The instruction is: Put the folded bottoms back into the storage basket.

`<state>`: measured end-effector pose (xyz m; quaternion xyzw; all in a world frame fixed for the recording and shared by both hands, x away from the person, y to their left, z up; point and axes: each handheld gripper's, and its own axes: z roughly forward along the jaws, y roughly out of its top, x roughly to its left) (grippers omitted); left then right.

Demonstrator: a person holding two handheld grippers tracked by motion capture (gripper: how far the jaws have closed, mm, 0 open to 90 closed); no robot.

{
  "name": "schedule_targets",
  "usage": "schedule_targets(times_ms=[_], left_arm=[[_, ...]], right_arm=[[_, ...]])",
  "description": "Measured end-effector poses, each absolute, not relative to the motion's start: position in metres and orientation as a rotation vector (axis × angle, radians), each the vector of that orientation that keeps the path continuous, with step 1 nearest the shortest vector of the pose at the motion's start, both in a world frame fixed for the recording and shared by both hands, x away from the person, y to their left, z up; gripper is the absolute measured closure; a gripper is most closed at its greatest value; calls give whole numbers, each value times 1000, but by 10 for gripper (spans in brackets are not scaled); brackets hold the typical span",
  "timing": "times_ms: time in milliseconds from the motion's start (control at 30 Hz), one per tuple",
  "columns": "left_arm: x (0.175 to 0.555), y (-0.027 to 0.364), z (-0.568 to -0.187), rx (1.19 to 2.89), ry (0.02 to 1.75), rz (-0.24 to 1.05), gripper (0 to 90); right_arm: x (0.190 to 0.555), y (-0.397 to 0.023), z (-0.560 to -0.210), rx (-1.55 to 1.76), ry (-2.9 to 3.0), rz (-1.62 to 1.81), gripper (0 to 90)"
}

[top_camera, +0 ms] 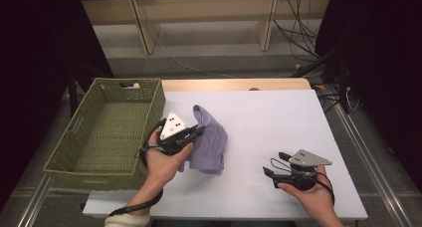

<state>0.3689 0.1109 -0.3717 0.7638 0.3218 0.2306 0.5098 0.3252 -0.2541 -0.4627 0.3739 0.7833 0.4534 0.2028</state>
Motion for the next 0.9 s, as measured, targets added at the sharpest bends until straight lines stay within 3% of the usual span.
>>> schedule_targets(times_ms=[900], left_arm=[[371, 123, -365, 1805, 806, 577, 840]], right_arm=[[325, -255, -462, 1041, 2179, 1272, 235]])
